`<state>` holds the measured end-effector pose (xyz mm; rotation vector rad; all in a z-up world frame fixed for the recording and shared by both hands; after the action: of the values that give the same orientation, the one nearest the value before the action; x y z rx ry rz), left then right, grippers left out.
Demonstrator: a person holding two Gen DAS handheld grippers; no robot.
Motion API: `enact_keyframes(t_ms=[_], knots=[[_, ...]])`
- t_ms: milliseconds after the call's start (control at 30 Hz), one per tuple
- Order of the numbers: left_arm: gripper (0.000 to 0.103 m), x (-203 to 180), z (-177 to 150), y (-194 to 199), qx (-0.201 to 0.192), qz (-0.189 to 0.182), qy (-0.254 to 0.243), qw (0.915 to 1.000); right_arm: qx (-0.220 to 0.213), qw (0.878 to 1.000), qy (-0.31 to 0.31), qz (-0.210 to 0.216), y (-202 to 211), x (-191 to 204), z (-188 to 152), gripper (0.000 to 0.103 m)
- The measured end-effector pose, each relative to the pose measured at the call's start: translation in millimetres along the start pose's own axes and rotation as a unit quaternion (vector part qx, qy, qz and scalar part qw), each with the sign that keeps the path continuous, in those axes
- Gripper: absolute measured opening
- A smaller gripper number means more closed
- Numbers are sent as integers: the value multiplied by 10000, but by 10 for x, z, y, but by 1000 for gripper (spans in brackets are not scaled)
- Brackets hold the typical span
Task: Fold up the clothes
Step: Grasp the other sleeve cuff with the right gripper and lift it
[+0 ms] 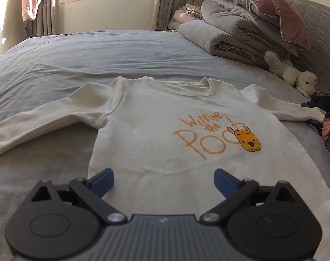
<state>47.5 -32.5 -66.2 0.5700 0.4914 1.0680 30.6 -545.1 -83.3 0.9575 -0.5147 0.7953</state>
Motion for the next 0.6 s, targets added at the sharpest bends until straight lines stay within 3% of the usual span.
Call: enact_keyframes(t_ms=[67,367,600], knots=[[99,13,8,1,-5,12,26,10000,24,10000,-76,20,11,-14,20,17],[99,114,64,26,-13,31,287,9996,-111,9981,-150,584,310,150,85,10],[99,141,84,43,-15,99,330,9994,-35,9932,256,1134,564,516,-10,10]])
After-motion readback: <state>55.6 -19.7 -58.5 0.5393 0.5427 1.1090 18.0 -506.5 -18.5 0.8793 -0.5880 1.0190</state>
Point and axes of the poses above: each gripper's, at about its wrist camera, not at the fingertips, and y roughly against the way its jaws point, x to its left, z to its top, the point moved 2 cm from there along -y, roughly the way its jaws point, and after that the axes turned 1 degree about -y, right-handed, at the moved point
